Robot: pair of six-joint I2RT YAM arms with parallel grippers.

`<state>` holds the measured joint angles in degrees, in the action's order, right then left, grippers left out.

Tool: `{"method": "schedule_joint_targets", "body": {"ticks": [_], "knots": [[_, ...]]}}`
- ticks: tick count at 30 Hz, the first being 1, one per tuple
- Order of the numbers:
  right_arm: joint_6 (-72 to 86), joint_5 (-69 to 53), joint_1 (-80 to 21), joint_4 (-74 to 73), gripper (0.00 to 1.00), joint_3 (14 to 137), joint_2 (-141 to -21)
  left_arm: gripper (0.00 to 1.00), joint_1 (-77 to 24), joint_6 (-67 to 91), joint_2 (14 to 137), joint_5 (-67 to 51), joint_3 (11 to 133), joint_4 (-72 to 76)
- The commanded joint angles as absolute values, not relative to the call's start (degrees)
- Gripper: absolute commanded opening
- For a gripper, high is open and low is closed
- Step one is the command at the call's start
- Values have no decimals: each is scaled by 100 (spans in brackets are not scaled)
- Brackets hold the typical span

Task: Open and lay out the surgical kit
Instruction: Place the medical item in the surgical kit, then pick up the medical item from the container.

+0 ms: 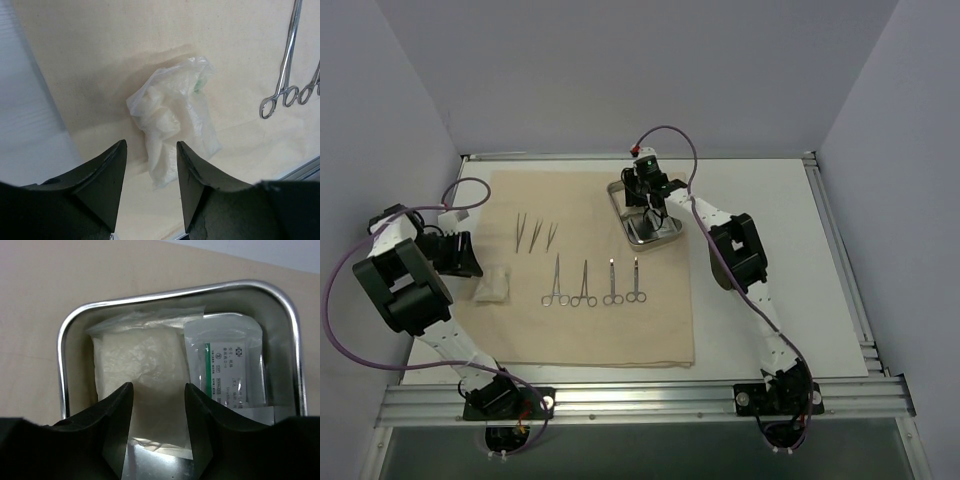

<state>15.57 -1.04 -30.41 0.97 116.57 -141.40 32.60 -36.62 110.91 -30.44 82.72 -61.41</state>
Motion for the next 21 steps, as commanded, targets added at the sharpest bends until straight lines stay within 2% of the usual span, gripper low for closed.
{"method": "schedule_joint_targets", "body": {"ticks": [1,5,7,8,10,11,14,21], "knots": [[1345,-394,-3102,-299,42,12181,-14351,53,3191,-3736,10749,-3243,8490,-6310],[1354,-431,-3111,-255,43,12208,-14519,53,3103,-3700,10688,-3270,8499,-6346],[1354,-413,-3111,-246,39,12234,-14607,53,3050,-3700,10661,-3243,8490,-6346],[1354,-404,-3111,-255,30,12234,-14616,53,3032,-3691,10652,-3234,8490,-6354],[1371,-387,-3111,-272,21,12208,-14616,53,3006,-3683,10617,-3234,8499,-6372],[1380,-369,-3103,-264,11,12138,-14555,53,2988,-3683,10600,-3226,8516,-6389],[1415,-325,-3103,-150,0,11954,-14293,53,2944,-3683,10521,-3226,8552,-6442],[1433,-211,-3138,281,0,11445,-13483,53,2804,-3656,10336,-3217,8753,-6592]]}}
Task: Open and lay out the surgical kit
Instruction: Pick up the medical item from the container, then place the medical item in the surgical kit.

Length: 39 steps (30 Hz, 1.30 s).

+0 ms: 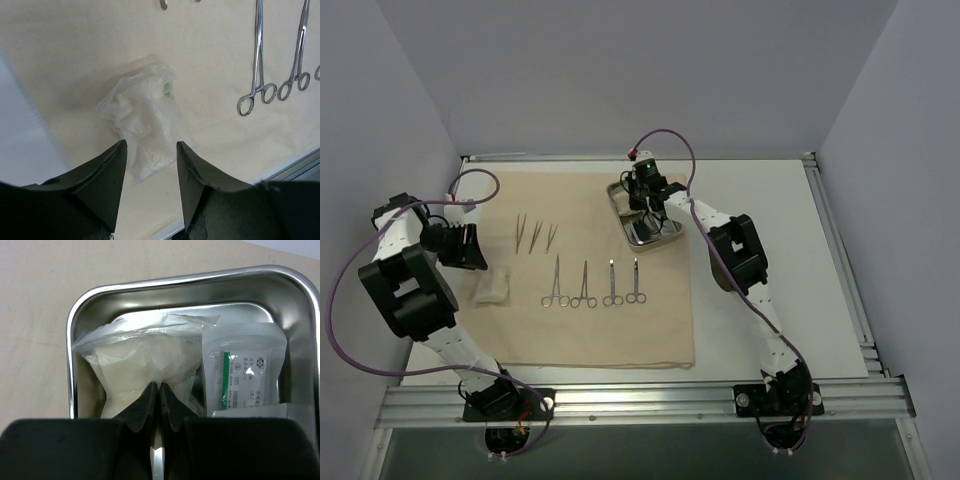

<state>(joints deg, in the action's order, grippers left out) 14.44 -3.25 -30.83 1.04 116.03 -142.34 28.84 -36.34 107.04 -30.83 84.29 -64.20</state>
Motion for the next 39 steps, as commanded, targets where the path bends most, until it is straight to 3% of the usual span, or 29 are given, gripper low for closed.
{"method": "schedule_joint_targets", "body": {"ticks": [1,11,15,20,24,30,39], "knots": [[1433,-141,-3155,351,0,11365,-13274,53,2786,-3648,10319,-3217,8763,-6609],[1792,562,-3366,2081,0,9793,-11726,54,2523,-3551,10002,-3348,8947,-6741],[1775,1027,-3717,2575,0,9430,-11522,64,2181,-3315,9791,-3551,9096,-6680],[2065,1125,-4103,3223,0,9002,-11400,70,1671,-2700,9563,-3988,9342,-6197],[2162,1511,-4622,3594,0,8825,-11390,82,1389,-1437,9518,-4657,9413,-5345],[2320,1310,-5000,3533,0,9106,-11628,84,730,-705,9650,-4607,9396,-4527],[2461,906,-5212,3551,0,9220,-11725,80,571,-141,9721,-4201,9132,-3446]]}}
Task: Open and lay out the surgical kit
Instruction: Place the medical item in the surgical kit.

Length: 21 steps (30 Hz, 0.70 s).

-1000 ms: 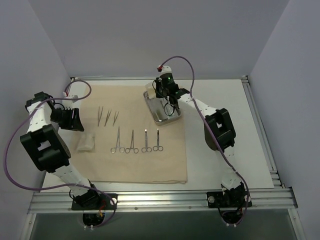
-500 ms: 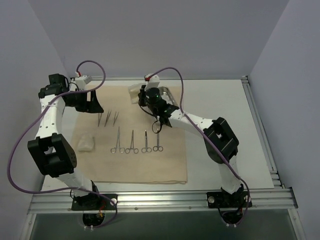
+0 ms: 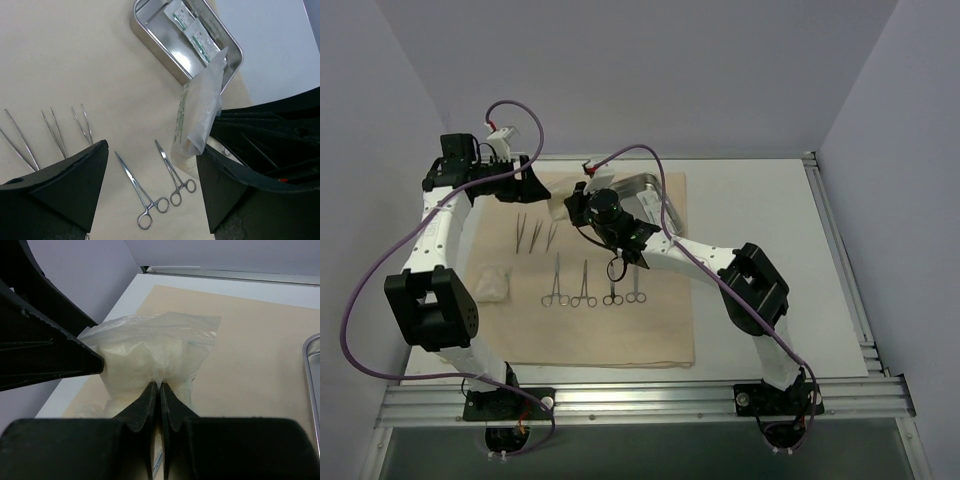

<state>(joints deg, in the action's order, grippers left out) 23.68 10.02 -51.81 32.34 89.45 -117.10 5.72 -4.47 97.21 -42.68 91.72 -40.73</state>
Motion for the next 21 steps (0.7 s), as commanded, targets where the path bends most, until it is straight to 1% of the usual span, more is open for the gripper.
{"method": "schedule_joint_targets", "body": {"ticks": [1,3,5,8,9,10,13,14,16,17,19,20,21], "knots": [[2461,897,-5229,3551,0,9220,-11725,79,554,-141,9729,-4253,9132,-3445],[2478,870,-5247,3559,0,9220,-11725,77,510,-167,9738,-4245,9114,-3437],[2479,791,-5264,3630,0,9220,-11733,71,483,-176,9738,-4175,9088,-3401],[2479,686,-5282,3656,0,9246,-11768,70,466,-158,9765,-4262,9079,-3375],[2479,677,-5291,3648,0,9281,-11786,68,457,-158,9765,-4297,9079,-3375],[2479,651,-5291,3639,0,9281,-11795,62,440,-158,9765,-4280,9070,-3375],[2487,589,-5291,3674,0,9290,-11804,54,431,-167,9782,-4315,9044,-3392],[2487,571,-5291,3665,0,9299,-11812,48,431,-167,9808,-4359,9044,-3401],[2487,467,-5291,3665,0,9334,-11848,40,431,-158,9826,-4491,9044,-3419],[2487,422,-5300,3665,0,9343,-11874,31,431,-158,9835,-4509,9035,-3419],[2496,317,-5291,3665,0,9378,-11909,21,439,-219,9835,-4526,9026,-3463],[2496,238,-5291,3665,0,9378,-11909,12,466,-246,9835,-4526,9026,-3489],[2479,203,-5291,3665,4,9378,-11909,3,483,-333,9835,-4518,9009,-3550]]}}
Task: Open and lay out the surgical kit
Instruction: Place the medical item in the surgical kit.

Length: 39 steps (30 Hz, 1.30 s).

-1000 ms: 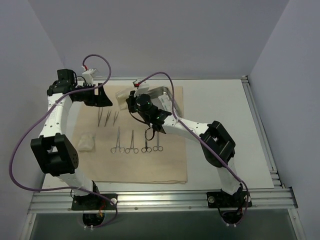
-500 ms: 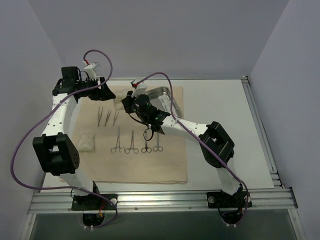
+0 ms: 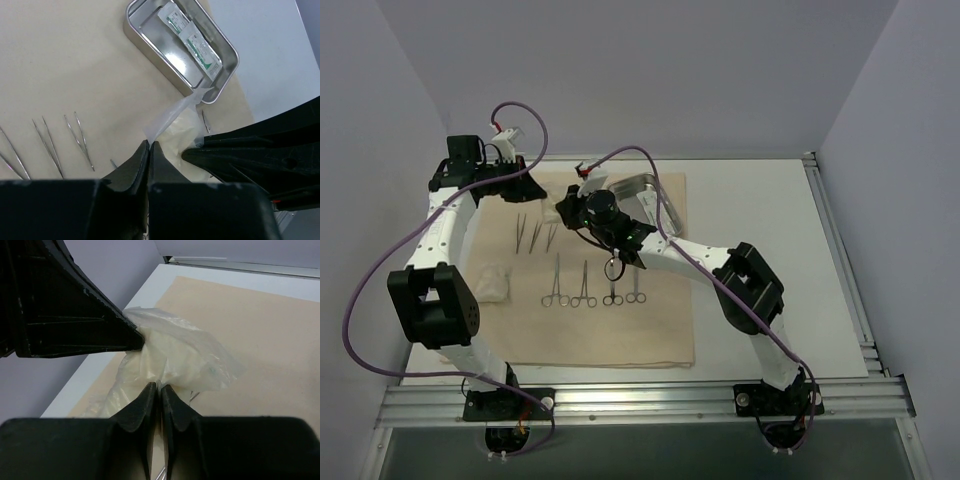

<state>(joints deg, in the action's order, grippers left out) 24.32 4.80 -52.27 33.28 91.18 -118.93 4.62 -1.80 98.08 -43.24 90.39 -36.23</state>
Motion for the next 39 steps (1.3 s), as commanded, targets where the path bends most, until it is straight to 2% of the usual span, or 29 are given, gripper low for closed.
{"method": "schedule_joint_targets", "body": {"ticks": [1,2,3,4,6,7,12,18,35,39], "knots": [[2470,159,-5291,3648,7,9369,-11918,2,510,-386,9835,-4509,9009,-3586],[2452,71,-5282,3639,13,9369,-11918,2,545,-448,9826,-4509,8991,-3638],[2391,62,-5274,3621,26,9360,-11909,2,641,-622,9826,-4509,8991,-3778],[2347,62,-5265,3560,33,9352,-11892,2,703,-755,9817,-4526,8991,-3875],[2286,62,-5238,3507,44,9229,-11760,2,948,-1314,9800,-4596,9009,-4321],[2233,62,-5212,3507,46,9150,-11699,2,1045,-1571,9800,-4614,9017,-4507],[2197,62,-4940,3507,48,8641,-11277,2,1634,-3449,10080,-4860,9123,-6112],[2224,149,-4729,3454,49,8359,-11092,2,1846,-4560,10643,-4852,8798,-6951],[2145,220,-4693,3173,49,8481,-11188,2,2118,-5440,11223,-4922,8349,-7488],[2109,255,-4693,3129,49,8508,-11171,2,2162,-5266,11338,-4913,8288,-7217]]}}
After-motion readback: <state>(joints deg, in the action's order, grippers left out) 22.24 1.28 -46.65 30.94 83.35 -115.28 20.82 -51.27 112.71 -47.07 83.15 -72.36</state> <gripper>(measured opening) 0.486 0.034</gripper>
